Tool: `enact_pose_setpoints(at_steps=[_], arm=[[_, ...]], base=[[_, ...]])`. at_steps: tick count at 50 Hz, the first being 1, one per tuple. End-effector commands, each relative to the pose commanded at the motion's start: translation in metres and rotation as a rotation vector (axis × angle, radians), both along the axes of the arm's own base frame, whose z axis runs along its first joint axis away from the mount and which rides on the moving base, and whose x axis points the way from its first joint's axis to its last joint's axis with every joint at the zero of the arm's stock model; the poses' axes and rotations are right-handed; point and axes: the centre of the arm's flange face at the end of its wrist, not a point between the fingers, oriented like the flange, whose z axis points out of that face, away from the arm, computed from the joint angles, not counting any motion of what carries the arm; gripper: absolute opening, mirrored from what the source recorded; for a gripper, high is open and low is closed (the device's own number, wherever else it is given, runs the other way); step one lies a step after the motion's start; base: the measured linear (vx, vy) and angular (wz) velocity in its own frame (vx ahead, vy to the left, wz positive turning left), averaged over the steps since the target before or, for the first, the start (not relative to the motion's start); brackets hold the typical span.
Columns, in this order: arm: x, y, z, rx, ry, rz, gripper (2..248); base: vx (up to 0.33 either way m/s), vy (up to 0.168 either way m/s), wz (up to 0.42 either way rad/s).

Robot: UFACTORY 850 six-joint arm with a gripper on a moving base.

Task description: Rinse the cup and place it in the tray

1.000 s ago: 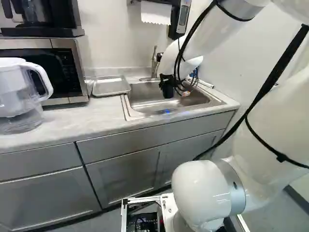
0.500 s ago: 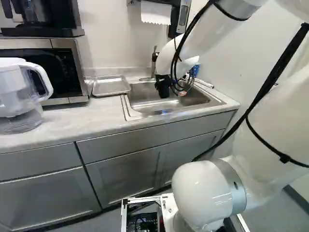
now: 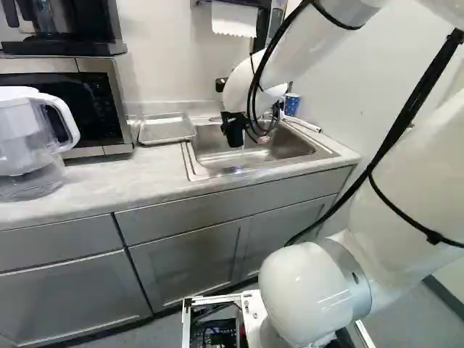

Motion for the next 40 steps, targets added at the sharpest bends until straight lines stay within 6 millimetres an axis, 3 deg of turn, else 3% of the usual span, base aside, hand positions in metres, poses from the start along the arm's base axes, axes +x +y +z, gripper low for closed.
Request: enact_pose_setpoints(at_steps=[16, 40], arm=[[-0.004, 0.022, 0.017, 0.007, -0.037, 0.052, 123], [-0.007, 0.034, 0.044, 0.034, -0.091, 0.066, 123]], base=[[0.000, 0.000, 0.000], [0.000, 0.000, 0.000]])
